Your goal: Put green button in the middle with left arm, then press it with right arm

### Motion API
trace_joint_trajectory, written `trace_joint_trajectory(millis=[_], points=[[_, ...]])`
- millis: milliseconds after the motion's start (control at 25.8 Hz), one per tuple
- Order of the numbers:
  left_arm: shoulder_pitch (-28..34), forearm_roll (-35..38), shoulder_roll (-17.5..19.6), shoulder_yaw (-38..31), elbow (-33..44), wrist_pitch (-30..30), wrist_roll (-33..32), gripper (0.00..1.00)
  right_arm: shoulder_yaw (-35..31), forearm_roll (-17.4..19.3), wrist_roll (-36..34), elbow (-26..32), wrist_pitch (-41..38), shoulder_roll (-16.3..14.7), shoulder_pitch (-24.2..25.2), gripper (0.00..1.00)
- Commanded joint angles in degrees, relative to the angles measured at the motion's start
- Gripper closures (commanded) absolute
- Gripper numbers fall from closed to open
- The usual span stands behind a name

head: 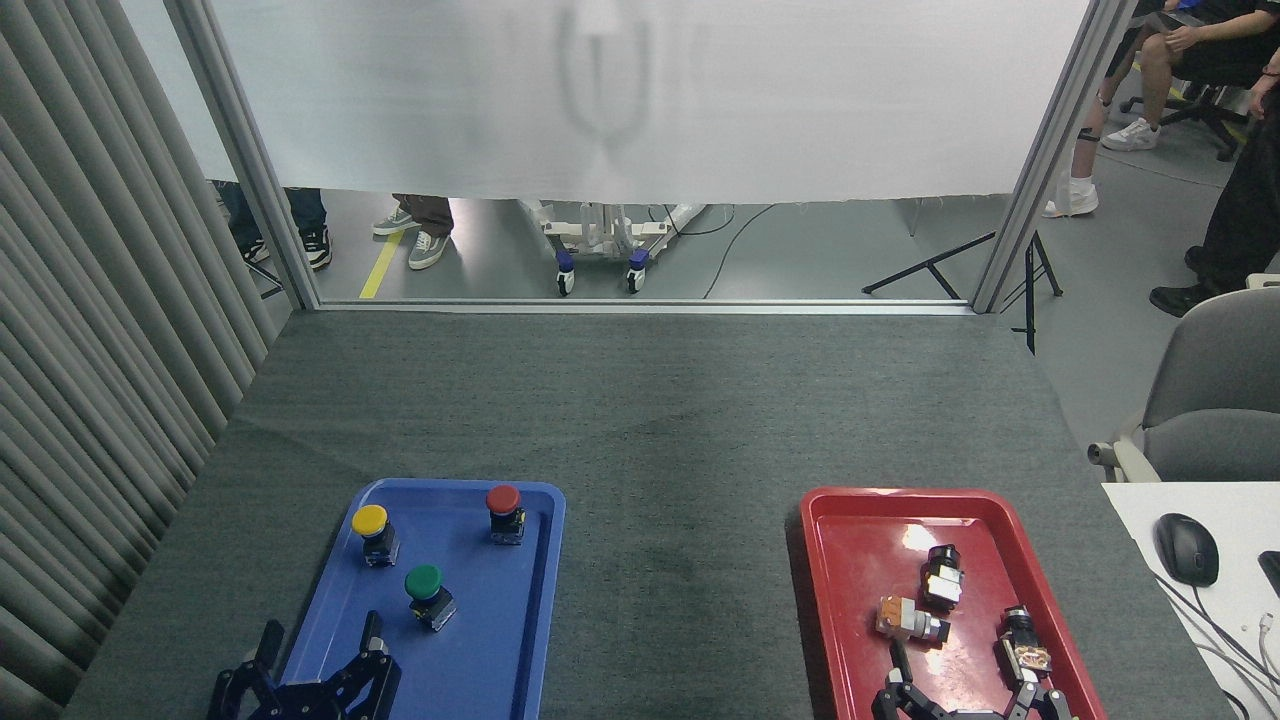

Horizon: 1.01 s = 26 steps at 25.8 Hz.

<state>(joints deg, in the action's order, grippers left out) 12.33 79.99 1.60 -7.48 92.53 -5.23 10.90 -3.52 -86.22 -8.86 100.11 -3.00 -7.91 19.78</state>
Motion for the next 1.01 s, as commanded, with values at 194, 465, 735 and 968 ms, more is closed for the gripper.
trace_joint_trajectory(millis=[194, 465, 735, 968], points=[[0.33, 1.48, -0.98, 0.8, 0.2, 0.39, 0.44, 0.0, 0.0, 0.0, -0.28, 0.0, 0.01, 0.0, -0.09, 0.0], [-0.73, 1.57, -0.98, 2.65, -0.42, 0.66, 0.26, 0.0, 0.0, 0.0, -0.28, 0.0, -0.17, 0.35, -0.09, 0.0], [-0.38, 1.57, -0.98, 3.18, -0.42, 0.04, 0.44, 0.0, 0.0, 0.0, -0.28, 0.0, -0.17, 0.52, -0.18, 0.0], [-0.55, 1.57, -0.8, 3.79, -0.42, 0.13, 0.35, 0.0, 0.0, 0.0, -0.28, 0.09, -0.17, 0.61, -0.18, 0.0]])
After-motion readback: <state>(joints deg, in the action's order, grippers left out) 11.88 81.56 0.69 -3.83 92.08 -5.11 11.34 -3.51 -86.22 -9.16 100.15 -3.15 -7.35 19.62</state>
